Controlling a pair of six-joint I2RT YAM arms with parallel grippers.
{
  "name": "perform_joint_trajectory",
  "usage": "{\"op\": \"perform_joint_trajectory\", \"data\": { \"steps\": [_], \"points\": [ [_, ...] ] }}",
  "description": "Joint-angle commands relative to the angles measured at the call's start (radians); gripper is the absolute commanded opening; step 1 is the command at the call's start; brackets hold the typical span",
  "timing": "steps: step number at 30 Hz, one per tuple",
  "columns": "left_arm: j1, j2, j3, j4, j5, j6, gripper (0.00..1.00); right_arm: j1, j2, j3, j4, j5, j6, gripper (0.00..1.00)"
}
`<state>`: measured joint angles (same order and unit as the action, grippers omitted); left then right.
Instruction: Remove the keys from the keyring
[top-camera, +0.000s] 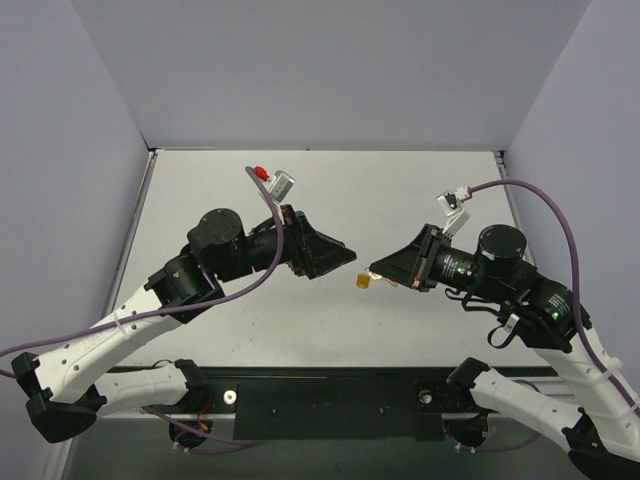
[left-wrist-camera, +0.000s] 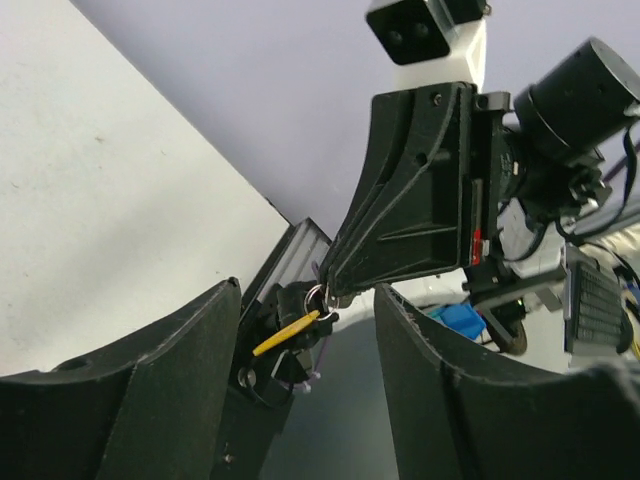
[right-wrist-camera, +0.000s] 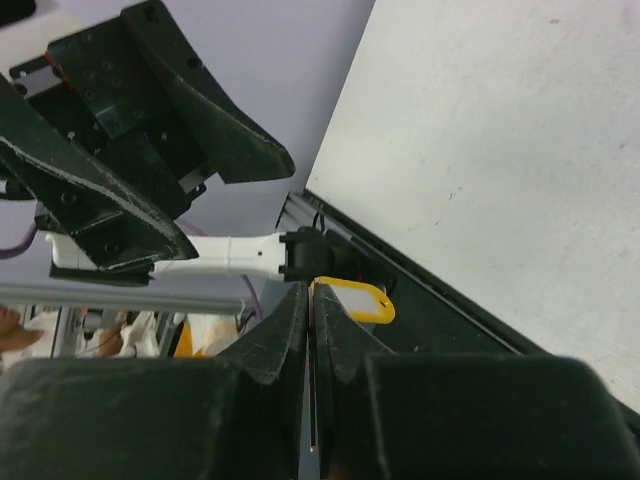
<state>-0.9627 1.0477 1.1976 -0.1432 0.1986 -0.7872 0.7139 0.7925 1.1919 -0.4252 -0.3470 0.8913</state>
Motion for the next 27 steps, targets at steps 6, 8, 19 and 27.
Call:
{"op": "perform_joint_trajectory", "data": {
  "steps": [6, 8, 19, 27],
  "points": [
    [0.061, 0.0, -0.016, 0.103, 0.355, 0.003, 0.63, 0.002, 0.031, 0.058, 0.02, -0.216, -0.023, 0.0],
    [0.062, 0.014, -0.018, 0.109, 0.387, -0.001, 0.59, 0.002, 0.03, 0.058, 0.022, -0.214, -0.023, 0.0],
    [0.062, 0.034, -0.035, 0.108, 0.424, 0.005, 0.53, 0.009, 0.024, 0.066, 0.062, -0.213, -0.003, 0.0],
    [0.062, 0.04, -0.038, 0.128, 0.427, -0.014, 0.46, 0.024, 0.019, 0.06, 0.086, -0.207, 0.003, 0.0]
  ]
}}
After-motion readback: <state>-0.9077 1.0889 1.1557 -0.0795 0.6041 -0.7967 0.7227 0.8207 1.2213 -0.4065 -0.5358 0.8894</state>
